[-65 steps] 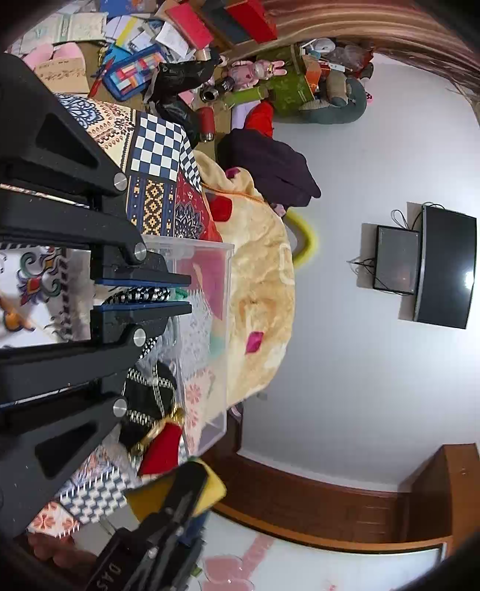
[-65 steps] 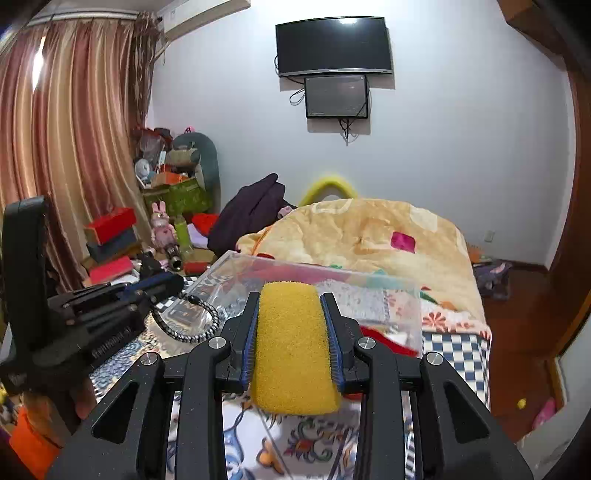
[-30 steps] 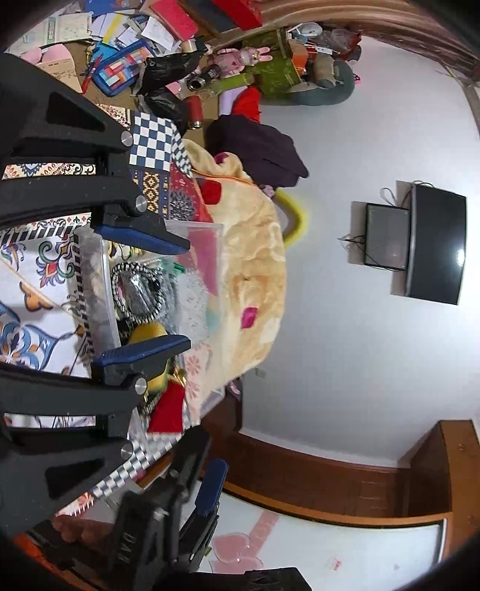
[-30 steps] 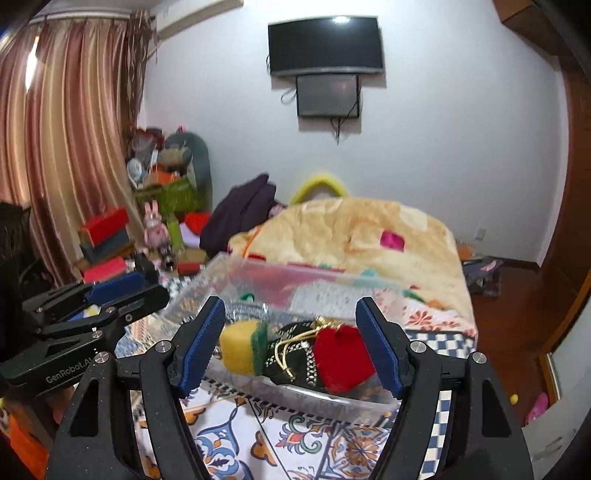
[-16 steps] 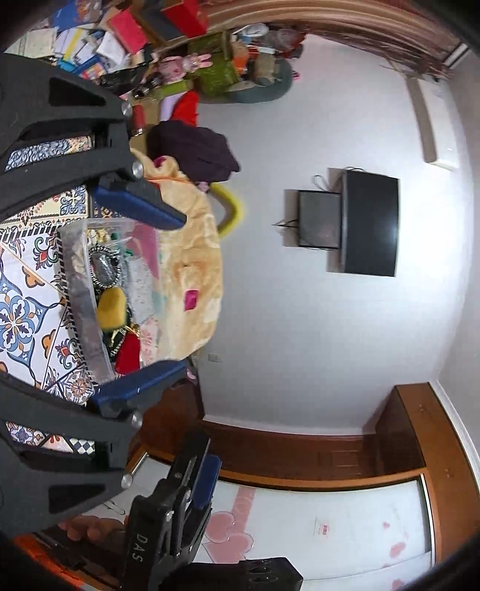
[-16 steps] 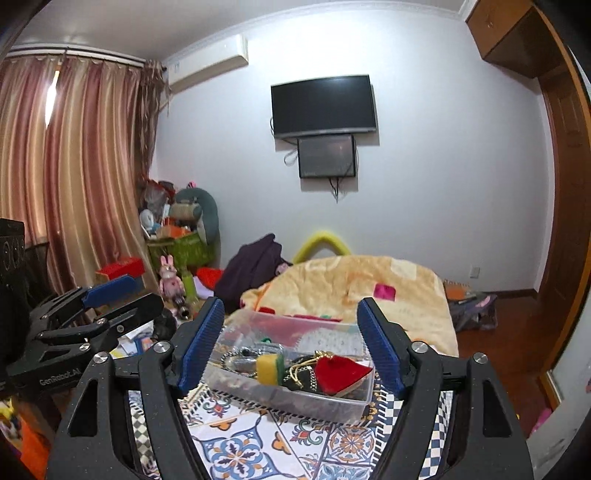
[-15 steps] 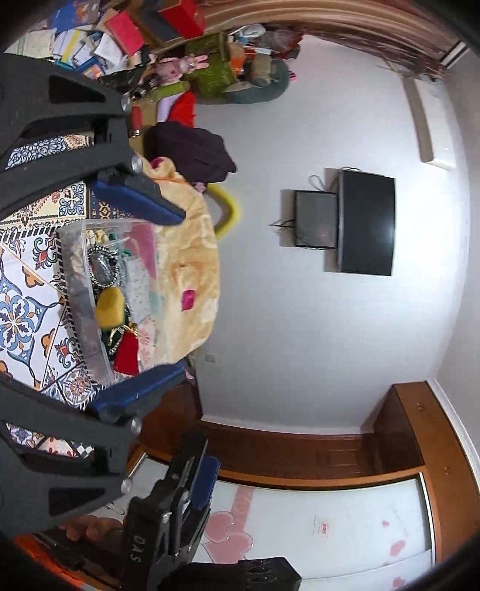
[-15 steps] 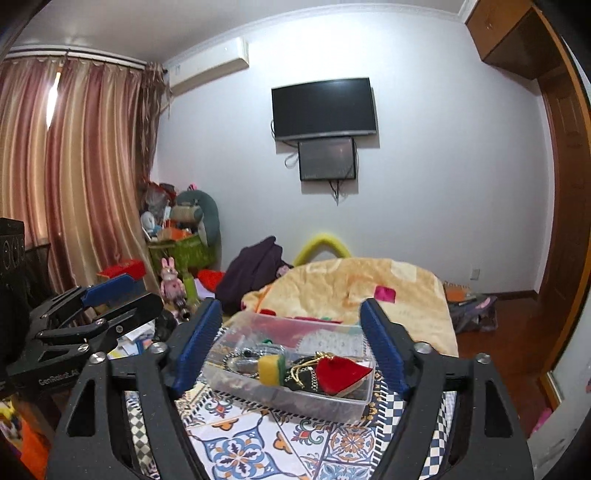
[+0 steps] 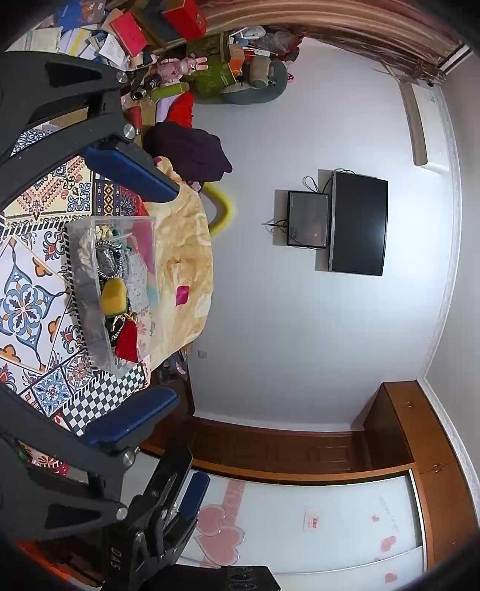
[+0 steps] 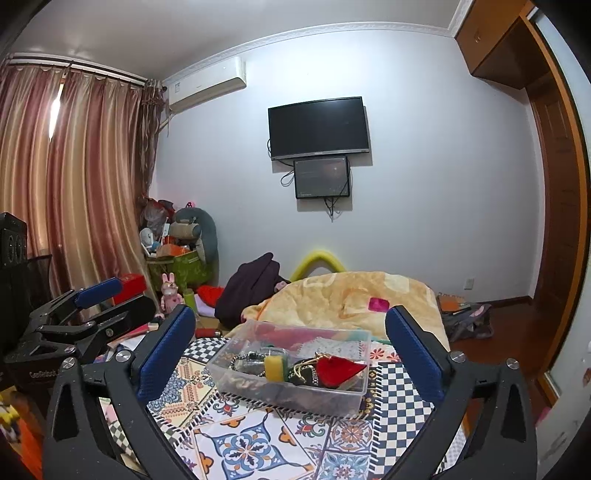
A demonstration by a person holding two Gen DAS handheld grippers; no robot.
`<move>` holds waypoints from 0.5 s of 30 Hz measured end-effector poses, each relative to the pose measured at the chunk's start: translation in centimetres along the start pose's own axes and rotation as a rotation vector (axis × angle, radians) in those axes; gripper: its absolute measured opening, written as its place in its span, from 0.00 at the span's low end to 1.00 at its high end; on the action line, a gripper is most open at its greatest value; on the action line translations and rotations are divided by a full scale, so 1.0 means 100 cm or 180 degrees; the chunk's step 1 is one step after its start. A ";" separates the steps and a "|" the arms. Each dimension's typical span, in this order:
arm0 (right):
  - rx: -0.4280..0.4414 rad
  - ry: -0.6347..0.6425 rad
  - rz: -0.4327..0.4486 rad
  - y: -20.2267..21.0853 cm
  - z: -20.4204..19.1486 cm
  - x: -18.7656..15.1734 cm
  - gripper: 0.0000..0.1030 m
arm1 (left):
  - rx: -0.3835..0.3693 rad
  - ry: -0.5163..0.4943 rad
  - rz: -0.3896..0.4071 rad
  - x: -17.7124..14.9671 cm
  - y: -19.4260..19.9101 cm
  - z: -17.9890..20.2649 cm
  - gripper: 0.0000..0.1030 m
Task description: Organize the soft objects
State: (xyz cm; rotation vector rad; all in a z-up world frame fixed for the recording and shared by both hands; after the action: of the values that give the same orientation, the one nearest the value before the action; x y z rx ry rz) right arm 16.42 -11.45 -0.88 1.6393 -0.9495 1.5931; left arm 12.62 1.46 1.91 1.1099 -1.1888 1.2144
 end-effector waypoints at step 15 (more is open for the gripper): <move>0.0010 -0.0003 0.0007 0.006 0.001 -0.004 1.00 | 0.0071 -0.0054 -0.0037 -0.009 0.001 0.000 1.00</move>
State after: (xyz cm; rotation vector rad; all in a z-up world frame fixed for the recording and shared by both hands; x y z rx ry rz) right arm 15.95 -11.83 -1.30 1.6416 -0.9500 1.5961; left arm 12.52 1.41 1.04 1.1444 -1.1828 1.2143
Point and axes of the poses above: each gripper's, at about its wrist camera, not at the fingertips, and y roughly against the way its jaws point, z to its right, x to its top, the point moved 10 cm from there along -y, roughly the way its jaws point, and after that the axes turned 12 degrees about z, right-handed, at the moved point
